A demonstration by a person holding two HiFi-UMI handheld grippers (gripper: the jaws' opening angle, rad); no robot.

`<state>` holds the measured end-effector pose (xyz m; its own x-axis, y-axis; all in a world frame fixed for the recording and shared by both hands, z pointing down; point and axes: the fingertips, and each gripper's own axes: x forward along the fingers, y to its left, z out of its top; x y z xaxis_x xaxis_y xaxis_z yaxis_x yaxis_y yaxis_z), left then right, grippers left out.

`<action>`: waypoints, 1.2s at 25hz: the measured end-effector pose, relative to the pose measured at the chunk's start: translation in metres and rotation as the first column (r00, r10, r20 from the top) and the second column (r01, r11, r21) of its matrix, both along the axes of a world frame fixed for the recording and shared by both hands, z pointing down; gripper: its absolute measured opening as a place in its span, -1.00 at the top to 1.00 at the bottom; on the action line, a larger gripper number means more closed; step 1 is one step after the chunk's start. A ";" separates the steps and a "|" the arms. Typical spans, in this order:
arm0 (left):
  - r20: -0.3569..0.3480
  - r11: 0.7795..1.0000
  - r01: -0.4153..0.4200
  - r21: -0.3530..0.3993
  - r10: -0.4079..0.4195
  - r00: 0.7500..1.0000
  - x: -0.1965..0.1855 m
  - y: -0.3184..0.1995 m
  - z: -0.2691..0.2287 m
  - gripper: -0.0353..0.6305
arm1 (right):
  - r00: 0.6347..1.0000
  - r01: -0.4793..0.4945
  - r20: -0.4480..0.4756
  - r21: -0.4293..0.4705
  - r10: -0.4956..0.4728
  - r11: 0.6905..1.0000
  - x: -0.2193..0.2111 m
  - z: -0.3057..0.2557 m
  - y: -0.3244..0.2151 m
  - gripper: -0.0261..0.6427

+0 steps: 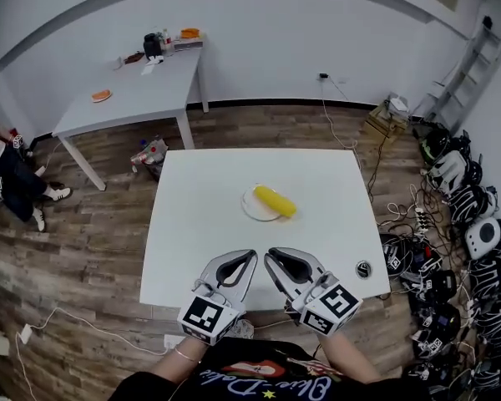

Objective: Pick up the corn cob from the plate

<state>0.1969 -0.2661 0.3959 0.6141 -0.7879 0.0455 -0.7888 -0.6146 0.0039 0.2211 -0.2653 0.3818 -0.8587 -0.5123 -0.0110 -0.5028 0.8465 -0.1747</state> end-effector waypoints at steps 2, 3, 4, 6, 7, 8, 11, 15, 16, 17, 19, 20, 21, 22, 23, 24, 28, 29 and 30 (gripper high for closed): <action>-0.007 1.000 -0.002 0.005 0.002 1.000 -0.017 -0.028 0.001 0.93 | 0.999 -0.027 -0.037 0.000 0.027 1.000 -0.009 0.006 -0.038 0.86; -0.018 1.000 -0.006 0.001 0.006 1.000 -0.025 -0.042 0.002 0.93 | 0.997 -0.038 -0.073 0.005 0.038 0.999 -0.014 0.010 -0.058 0.85; -0.031 1.000 -0.013 -0.010 0.012 0.999 -0.034 -0.056 0.003 0.93 | 0.992 -0.046 -0.119 0.010 0.047 0.999 -0.018 0.015 -0.076 0.83; -0.054 0.999 -0.024 -0.031 0.022 0.998 -0.052 -0.080 0.005 0.93 | 0.974 -0.053 -0.219 0.012 0.054 0.999 -0.029 0.029 -0.108 0.72; -0.061 0.999 -0.026 -0.030 0.024 0.998 -0.061 -0.089 0.005 0.93 | 0.963 -0.052 -0.266 0.004 0.052 0.999 -0.034 0.037 -0.122 0.62; -0.064 0.999 -0.028 -0.026 0.026 0.998 -0.068 -0.097 0.004 0.93 | 0.949 -0.051 -0.313 -0.006 0.047 0.999 -0.038 0.046 -0.135 0.53; -0.080 0.998 -0.036 -0.043 0.032 0.996 -0.081 -0.119 0.010 0.93 | 0.886 -0.062 -0.462 -0.029 0.041 0.998 -0.041 0.077 -0.176 0.30; -0.131 0.994 -0.051 -0.100 0.038 0.991 -0.091 -0.135 0.024 0.93 | 0.797 -0.075 -0.604 -0.085 0.008 0.994 -0.041 0.123 -0.222 0.20; -0.138 0.992 -0.058 -0.109 0.043 0.989 -0.091 -0.136 0.028 0.93 | 0.777 -0.068 -0.629 -0.109 -0.016 0.992 -0.041 0.135 -0.229 0.20; -0.144 0.991 -0.065 -0.117 0.048 0.988 -0.091 -0.138 0.032 0.93 | 0.756 -0.057 -0.654 -0.135 -0.046 0.989 -0.040 0.146 -0.236 0.20; -0.152 0.989 -0.069 -0.132 0.049 0.987 -0.091 -0.143 0.039 0.93 | 0.710 -0.039 -0.696 -0.186 -0.104 0.982 -0.037 0.164 -0.246 0.19; -0.157 0.988 -0.067 -0.141 0.044 0.987 -0.091 -0.145 0.042 0.93 | 0.693 -0.037 -0.710 -0.210 -0.126 0.977 -0.035 0.171 -0.250 0.18; -0.164 0.987 -0.063 -0.149 0.038 0.986 -0.092 -0.148 0.044 0.93 | 0.680 -0.040 -0.719 -0.232 -0.143 0.972 -0.032 0.178 -0.254 0.17; -0.172 0.986 -0.062 -0.155 0.034 0.985 -0.093 -0.151 0.046 0.93 | 0.669 -0.048 -0.726 -0.255 -0.159 0.966 -0.030 0.184 -0.258 0.16; -0.180 0.985 -0.063 -0.159 0.034 0.983 -0.093 -0.153 0.047 0.93 | 0.657 -0.055 -0.732 -0.281 -0.177 0.958 -0.027 0.190 -0.261 0.15; -0.187 0.985 -0.066 -0.161 0.035 0.982 -0.092 -0.156 0.048 0.93 | 0.643 -0.060 -0.739 -0.308 -0.200 0.949 -0.024 0.197 -0.263 0.14; -0.205 0.983 -0.062 -0.171 0.026 0.978 -0.094 -0.162 0.052 0.93 | 0.592 -0.057 -0.759 -0.374 -0.270 0.925 -0.020 0.219 -0.266 0.12; -0.207 0.983 -0.058 -0.176 0.020 0.978 -0.096 -0.163 0.053 0.93 | 0.585 -0.063 -0.763 -0.381 -0.275 0.922 -0.020 0.223 -0.268 0.12; -0.208 0.982 -0.053 -0.181 0.014 0.978 -0.098 -0.164 0.054 0.93 | 0.578 -0.071 -0.768 -0.385 -0.276 0.920 -0.020 0.227 -0.270 0.12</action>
